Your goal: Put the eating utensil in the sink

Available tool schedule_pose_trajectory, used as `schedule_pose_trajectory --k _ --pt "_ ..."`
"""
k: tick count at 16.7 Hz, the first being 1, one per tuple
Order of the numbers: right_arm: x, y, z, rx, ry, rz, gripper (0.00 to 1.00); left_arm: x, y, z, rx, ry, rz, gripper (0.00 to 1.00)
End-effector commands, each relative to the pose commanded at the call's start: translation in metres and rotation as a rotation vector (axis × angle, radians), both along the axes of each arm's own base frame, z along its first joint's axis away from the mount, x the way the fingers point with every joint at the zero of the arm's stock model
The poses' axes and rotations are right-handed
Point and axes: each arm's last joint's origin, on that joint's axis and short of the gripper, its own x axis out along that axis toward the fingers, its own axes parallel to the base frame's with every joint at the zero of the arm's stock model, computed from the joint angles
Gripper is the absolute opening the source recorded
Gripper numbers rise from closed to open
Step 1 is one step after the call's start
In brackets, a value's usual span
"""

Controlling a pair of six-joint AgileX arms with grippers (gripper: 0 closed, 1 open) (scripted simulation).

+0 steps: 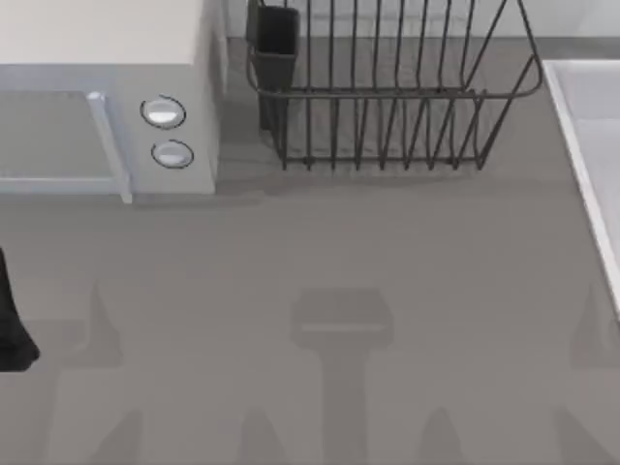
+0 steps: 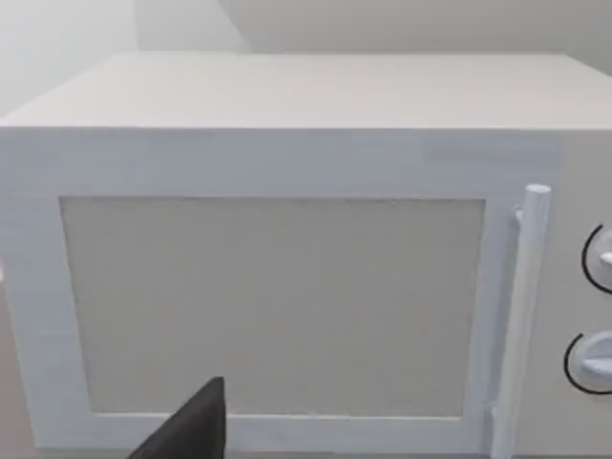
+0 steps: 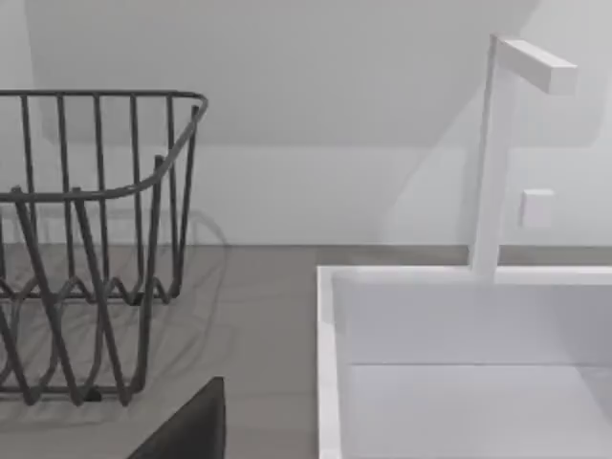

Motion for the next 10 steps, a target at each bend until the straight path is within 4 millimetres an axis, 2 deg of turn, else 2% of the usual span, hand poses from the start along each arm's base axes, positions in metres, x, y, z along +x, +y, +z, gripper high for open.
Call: schedule_pose_trajectory --k 5,10 --pt "0.001 -0.003 0.006 -0.061 0.057 -0.025 1.00 0.000 0.000 0.000 0.000 0.000 0.000 1.00" --pt "0.011 -0.015 0.024 -0.352 0.344 -0.066 1.00 0.000 0.000 0.000 0.000 0.000 0.000 1.00"
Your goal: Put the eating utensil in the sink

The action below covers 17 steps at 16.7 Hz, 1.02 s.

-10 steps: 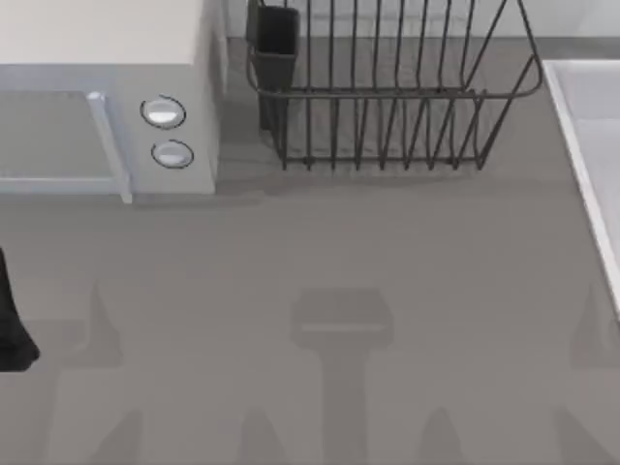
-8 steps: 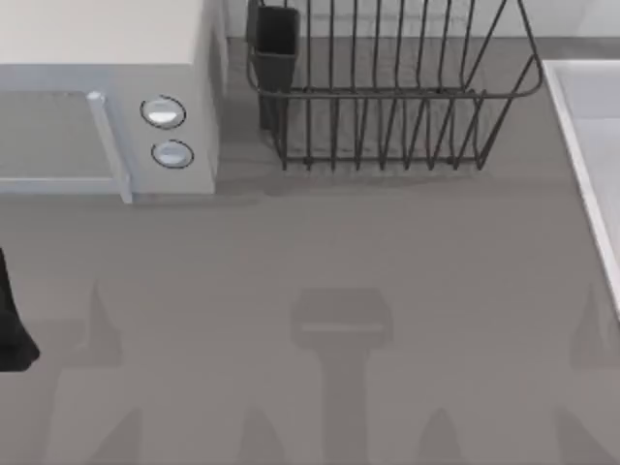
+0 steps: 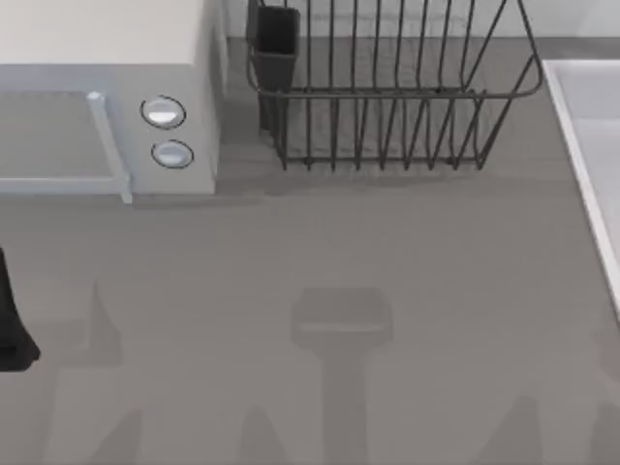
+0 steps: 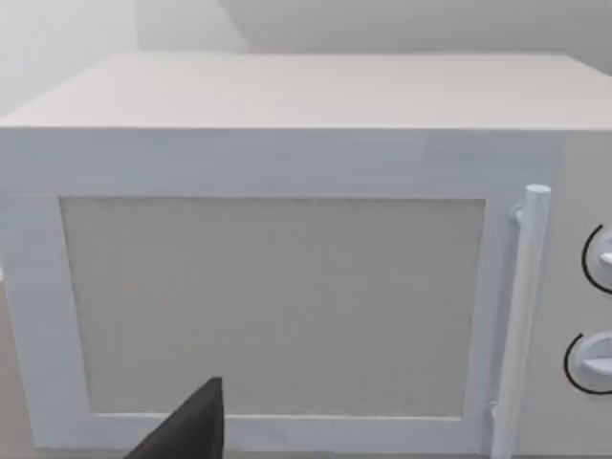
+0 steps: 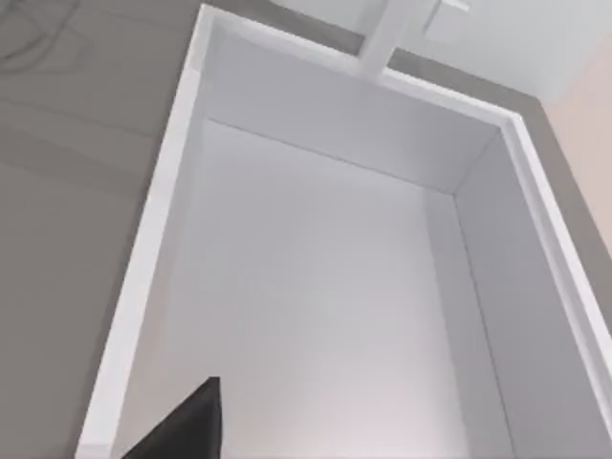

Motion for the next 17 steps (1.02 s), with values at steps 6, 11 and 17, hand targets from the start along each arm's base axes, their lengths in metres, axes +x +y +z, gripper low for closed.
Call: schedule_pose_trajectory --k 6,11,17 --pt "0.027 -0.031 0.010 -0.399 0.607 0.172 1.00 0.000 0.000 0.000 0.000 0.000 0.000 1.00" --pt "0.049 -0.068 0.009 -0.514 1.016 0.510 1.00 0.000 0.000 0.000 0.000 0.000 0.000 1.00" --pt "0.068 -0.108 0.008 -0.510 1.182 0.849 1.00 0.000 0.000 0.000 0.000 0.000 0.000 1.00"
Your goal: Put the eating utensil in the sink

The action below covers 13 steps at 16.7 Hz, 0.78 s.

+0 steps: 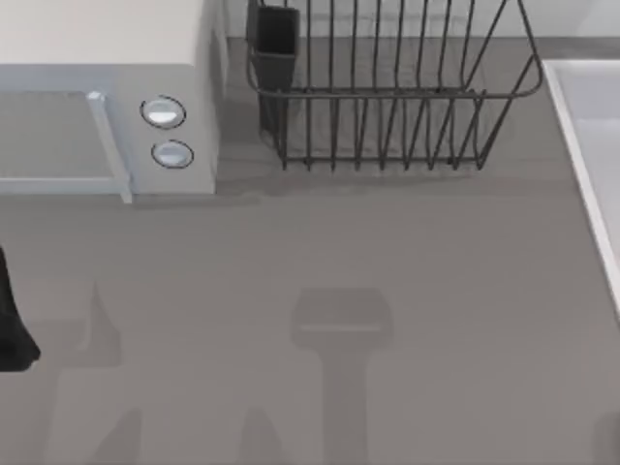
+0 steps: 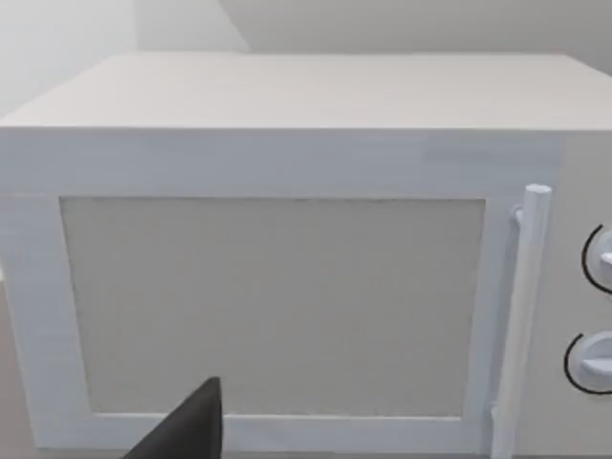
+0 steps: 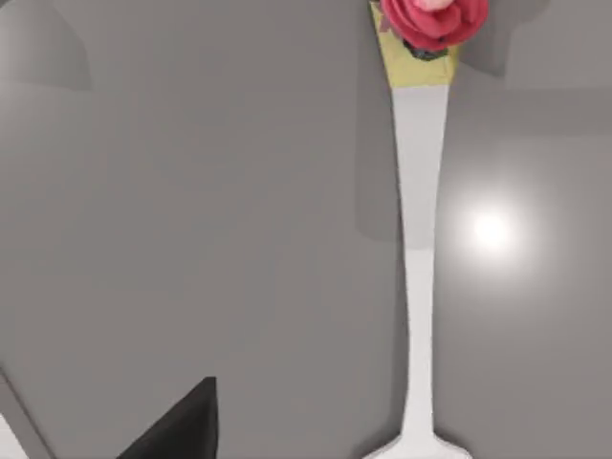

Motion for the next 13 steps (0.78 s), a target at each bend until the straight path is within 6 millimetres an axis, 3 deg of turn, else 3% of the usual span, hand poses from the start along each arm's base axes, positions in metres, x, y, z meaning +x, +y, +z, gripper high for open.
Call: schedule_pose_trajectory --k 3,9,13 --pt "0.004 -0.009 0.000 0.026 0.034 0.050 1.00 0.000 0.000 0.000 0.000 0.000 0.000 1.00" --pt "0.004 -0.009 0.000 0.027 0.034 0.057 1.00 0.000 0.000 0.000 0.000 0.000 0.000 1.00" --pt "0.007 -0.012 -0.027 0.029 0.037 0.053 1.00 0.000 0.000 0.000 0.000 0.000 0.000 1.00"
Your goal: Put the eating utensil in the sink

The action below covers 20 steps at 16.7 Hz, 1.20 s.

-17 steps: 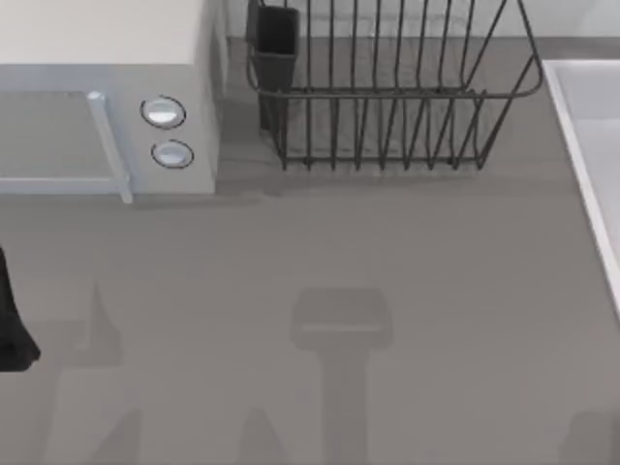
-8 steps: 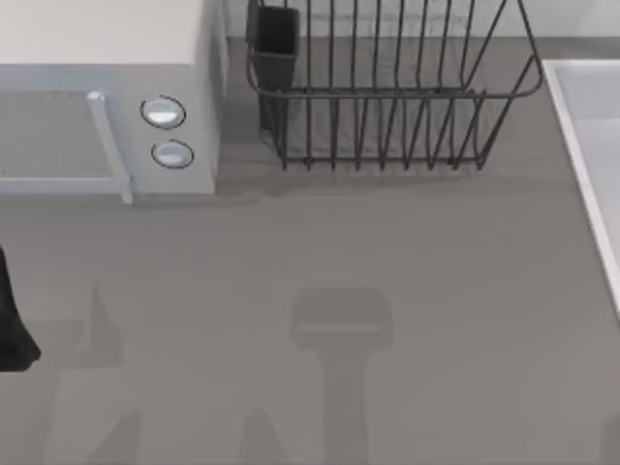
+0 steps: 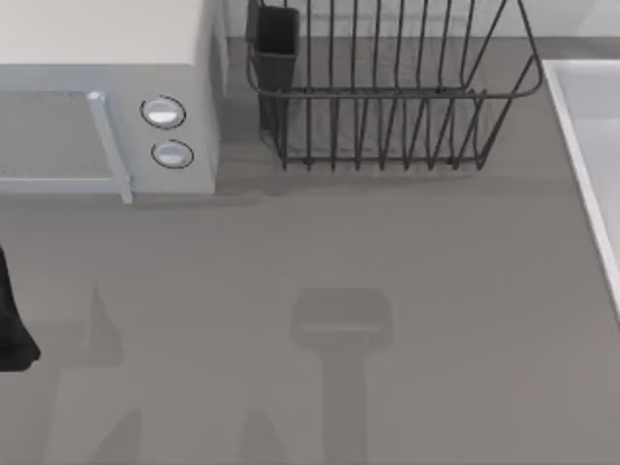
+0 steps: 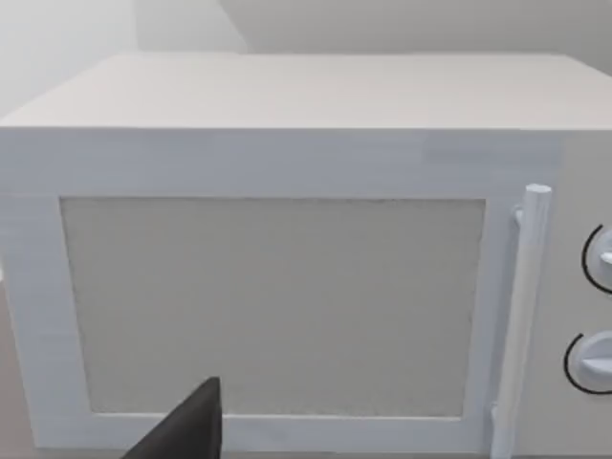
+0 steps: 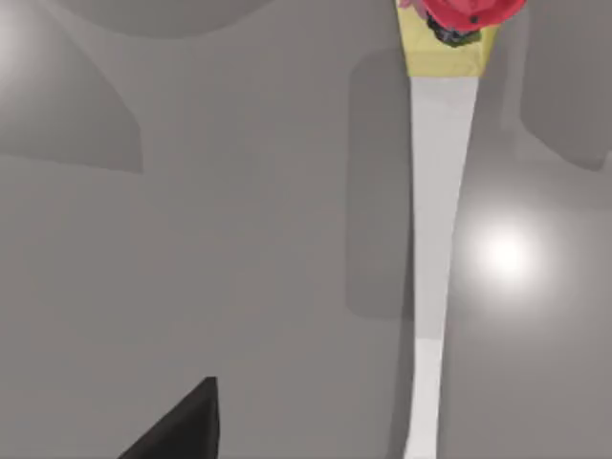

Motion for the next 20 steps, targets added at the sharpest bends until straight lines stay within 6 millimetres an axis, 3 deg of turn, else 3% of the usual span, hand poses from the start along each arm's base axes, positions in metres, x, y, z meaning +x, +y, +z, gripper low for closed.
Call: schedule_pose_trajectory --k 6,12,20 --pt "-0.001 0.001 -0.064 -0.005 -0.007 0.001 1.00 0.000 0.000 0.000 0.000 0.000 0.000 1.00" --pt "-0.003 0.002 -0.072 -0.001 -0.001 0.001 1.00 0.000 0.000 0.000 0.000 0.000 0.000 1.00" --pt "-0.003 0.002 -0.072 -0.001 -0.001 0.001 0.40 0.000 0.000 0.000 0.000 0.000 0.000 1.00"
